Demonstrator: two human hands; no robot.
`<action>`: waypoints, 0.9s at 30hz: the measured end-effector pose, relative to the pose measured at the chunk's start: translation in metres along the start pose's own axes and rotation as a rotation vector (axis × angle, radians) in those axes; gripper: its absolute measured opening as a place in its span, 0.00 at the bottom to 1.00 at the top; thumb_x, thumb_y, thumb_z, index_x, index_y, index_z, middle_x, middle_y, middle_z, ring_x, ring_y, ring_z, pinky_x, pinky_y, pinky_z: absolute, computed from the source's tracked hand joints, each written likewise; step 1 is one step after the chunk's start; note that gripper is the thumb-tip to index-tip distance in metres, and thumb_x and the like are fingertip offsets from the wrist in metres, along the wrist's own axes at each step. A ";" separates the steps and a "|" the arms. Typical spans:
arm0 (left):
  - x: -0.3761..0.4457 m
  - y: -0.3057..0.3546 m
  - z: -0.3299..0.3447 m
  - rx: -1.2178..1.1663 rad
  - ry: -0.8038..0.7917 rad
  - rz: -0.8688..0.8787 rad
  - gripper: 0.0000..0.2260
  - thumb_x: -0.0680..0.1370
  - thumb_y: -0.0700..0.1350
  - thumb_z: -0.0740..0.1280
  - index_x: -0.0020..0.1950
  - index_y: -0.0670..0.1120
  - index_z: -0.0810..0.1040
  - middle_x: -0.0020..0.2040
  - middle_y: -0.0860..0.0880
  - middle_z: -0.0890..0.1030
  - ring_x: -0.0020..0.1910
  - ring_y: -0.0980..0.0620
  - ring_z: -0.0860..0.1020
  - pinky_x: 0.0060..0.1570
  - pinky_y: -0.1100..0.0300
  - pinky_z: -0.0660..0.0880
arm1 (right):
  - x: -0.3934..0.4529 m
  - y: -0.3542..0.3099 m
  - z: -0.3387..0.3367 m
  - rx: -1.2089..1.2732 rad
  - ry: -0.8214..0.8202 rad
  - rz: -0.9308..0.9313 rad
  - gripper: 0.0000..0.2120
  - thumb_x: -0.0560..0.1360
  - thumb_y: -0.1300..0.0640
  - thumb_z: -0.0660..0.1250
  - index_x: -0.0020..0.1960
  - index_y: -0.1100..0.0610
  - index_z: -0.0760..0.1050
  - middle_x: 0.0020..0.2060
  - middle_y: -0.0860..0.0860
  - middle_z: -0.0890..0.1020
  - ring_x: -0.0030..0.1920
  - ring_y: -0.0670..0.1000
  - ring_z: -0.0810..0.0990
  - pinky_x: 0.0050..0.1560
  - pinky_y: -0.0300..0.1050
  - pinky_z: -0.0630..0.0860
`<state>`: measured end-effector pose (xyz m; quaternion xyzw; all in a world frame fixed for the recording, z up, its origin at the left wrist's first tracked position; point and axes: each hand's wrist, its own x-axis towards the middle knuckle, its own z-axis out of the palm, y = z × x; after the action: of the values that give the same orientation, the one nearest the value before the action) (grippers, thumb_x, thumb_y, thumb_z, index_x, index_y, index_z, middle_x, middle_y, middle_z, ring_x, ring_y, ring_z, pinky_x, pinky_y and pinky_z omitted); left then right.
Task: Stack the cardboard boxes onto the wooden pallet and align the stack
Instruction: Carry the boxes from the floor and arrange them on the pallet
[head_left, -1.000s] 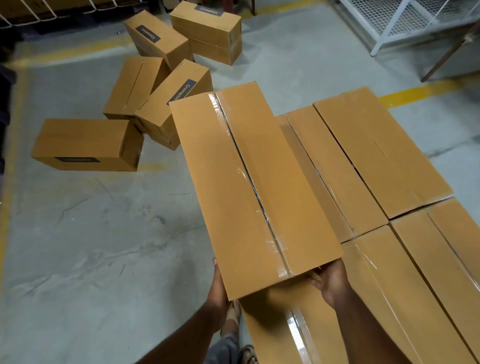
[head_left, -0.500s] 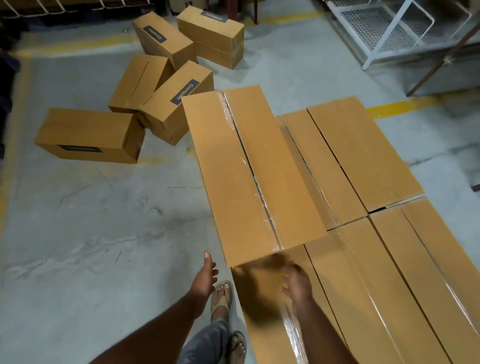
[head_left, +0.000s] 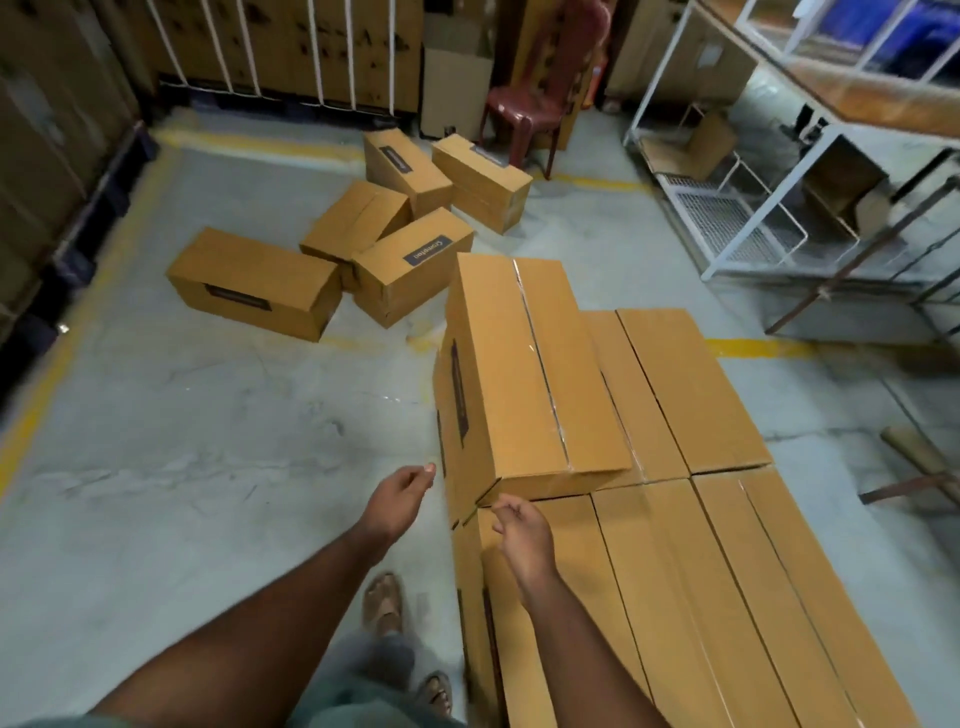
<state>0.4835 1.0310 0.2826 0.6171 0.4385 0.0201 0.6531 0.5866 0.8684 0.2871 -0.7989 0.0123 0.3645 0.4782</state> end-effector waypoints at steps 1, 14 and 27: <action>-0.003 0.002 -0.011 -0.003 0.013 0.025 0.19 0.84 0.58 0.63 0.66 0.47 0.79 0.61 0.48 0.82 0.61 0.48 0.79 0.68 0.45 0.74 | -0.003 -0.005 0.008 -0.025 -0.013 -0.020 0.10 0.84 0.54 0.65 0.63 0.51 0.81 0.61 0.49 0.83 0.63 0.53 0.80 0.69 0.58 0.76; 0.023 0.010 -0.228 -0.171 0.234 0.140 0.07 0.83 0.46 0.68 0.56 0.45 0.84 0.49 0.52 0.84 0.49 0.56 0.80 0.48 0.62 0.74 | 0.005 -0.123 0.220 -0.071 -0.178 -0.204 0.07 0.82 0.52 0.69 0.59 0.50 0.82 0.53 0.46 0.85 0.55 0.47 0.84 0.61 0.52 0.81; 0.140 0.056 -0.497 -0.094 0.279 0.102 0.12 0.82 0.52 0.69 0.62 0.49 0.83 0.55 0.51 0.84 0.57 0.52 0.81 0.57 0.54 0.78 | 0.059 -0.266 0.451 0.020 -0.230 -0.127 0.07 0.82 0.55 0.68 0.59 0.51 0.81 0.52 0.48 0.85 0.54 0.49 0.84 0.51 0.47 0.81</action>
<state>0.3015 1.5154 0.3242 0.5984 0.4915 0.1593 0.6123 0.4702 1.3803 0.3279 -0.7463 -0.0894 0.4226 0.5064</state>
